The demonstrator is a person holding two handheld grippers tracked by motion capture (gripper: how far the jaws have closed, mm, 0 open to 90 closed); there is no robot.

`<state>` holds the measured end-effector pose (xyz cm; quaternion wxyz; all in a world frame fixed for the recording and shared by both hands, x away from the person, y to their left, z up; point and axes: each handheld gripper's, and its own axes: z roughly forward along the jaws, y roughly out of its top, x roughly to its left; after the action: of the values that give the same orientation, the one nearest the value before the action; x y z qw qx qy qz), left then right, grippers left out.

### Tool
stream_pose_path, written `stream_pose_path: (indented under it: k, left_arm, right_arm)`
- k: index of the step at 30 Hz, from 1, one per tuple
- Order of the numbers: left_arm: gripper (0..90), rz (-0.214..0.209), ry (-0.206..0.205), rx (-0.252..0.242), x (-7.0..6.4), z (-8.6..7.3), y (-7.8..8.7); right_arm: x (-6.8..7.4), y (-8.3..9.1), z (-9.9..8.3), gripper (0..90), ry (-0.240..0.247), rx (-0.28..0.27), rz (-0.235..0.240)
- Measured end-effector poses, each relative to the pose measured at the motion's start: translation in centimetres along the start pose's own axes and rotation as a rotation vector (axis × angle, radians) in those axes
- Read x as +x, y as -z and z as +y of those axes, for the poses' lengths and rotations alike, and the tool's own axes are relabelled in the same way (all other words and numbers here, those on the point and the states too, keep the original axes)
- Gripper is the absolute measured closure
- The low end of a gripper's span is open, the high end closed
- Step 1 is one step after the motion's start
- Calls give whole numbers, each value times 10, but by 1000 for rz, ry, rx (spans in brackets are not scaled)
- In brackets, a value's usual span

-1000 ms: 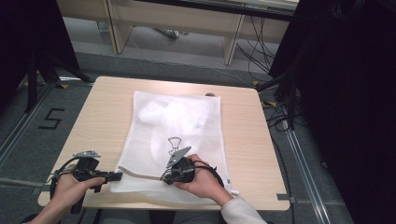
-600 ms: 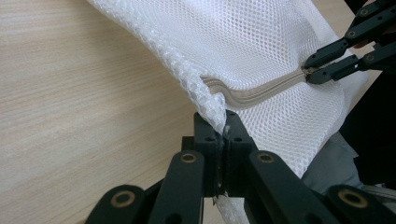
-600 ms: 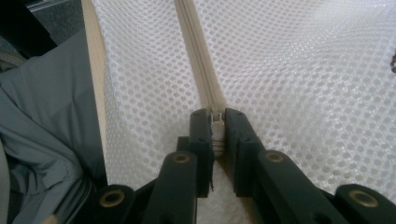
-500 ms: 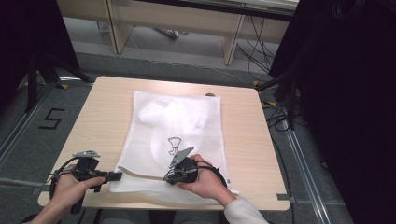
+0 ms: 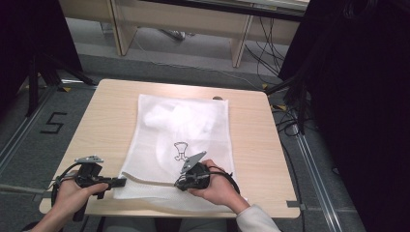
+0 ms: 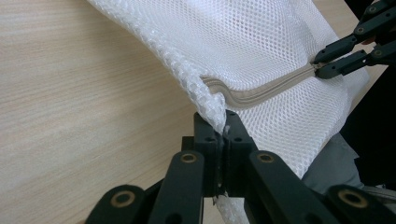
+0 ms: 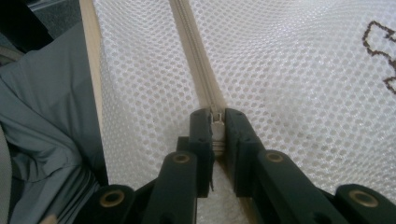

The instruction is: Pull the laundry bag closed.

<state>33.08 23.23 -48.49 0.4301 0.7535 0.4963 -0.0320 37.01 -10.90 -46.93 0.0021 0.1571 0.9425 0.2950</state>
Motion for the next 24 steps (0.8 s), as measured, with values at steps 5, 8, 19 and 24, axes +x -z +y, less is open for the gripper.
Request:
stream_pose_path:
  k: [5,8,19,24]
  left_arm:
    - [862,-5,2,3,1,0,0]
    - [862,-5,-2,5,1,0,0]
    - [862,1,-1,8,1,0,-1]
    - [861,3,3,9,1,0,-1]
  right_arm:
    - [-1,3,-3,828,0,0,-5]
    - [-1,3,-3,828,1,0,-2]
    - [-3,9,-8,828,-6,2,-7]
    - [-4,11,-11,828,-7,3,-4]
